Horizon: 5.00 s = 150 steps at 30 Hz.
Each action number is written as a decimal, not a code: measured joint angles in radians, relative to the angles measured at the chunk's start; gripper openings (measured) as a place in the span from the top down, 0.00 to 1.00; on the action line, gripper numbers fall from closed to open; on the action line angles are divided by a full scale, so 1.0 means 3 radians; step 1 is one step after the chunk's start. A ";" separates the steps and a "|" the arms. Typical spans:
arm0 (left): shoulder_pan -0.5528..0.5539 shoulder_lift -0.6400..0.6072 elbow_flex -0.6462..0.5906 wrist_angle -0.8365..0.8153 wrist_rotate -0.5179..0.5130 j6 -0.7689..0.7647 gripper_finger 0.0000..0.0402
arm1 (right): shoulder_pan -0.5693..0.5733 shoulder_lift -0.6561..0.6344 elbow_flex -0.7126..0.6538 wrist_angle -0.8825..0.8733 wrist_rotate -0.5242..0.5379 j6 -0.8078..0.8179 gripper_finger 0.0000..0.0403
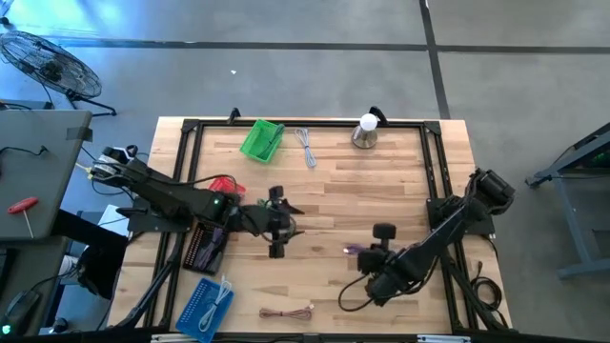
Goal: Pick & Place USB Port
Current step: Put the purple charger cable into the black bin
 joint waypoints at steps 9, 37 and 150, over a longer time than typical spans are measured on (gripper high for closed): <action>0.0004 -0.0014 -0.0186 0.0533 0.0045 0.0631 0.45 | 0.0171 -0.0125 0.0852 -0.0823 0.1209 -0.0399 1.00; 0.0264 0.0248 -0.0318 0.2542 0.1626 0.1283 0.45 | 0.0062 -0.0563 0.0870 0.1237 0.1741 -0.2739 1.00; -0.2420 -0.0678 -0.0358 -0.4207 0.0302 -0.6834 0.96 | -0.0572 -0.0776 0.0090 0.1513 0.0605 -0.2546 0.68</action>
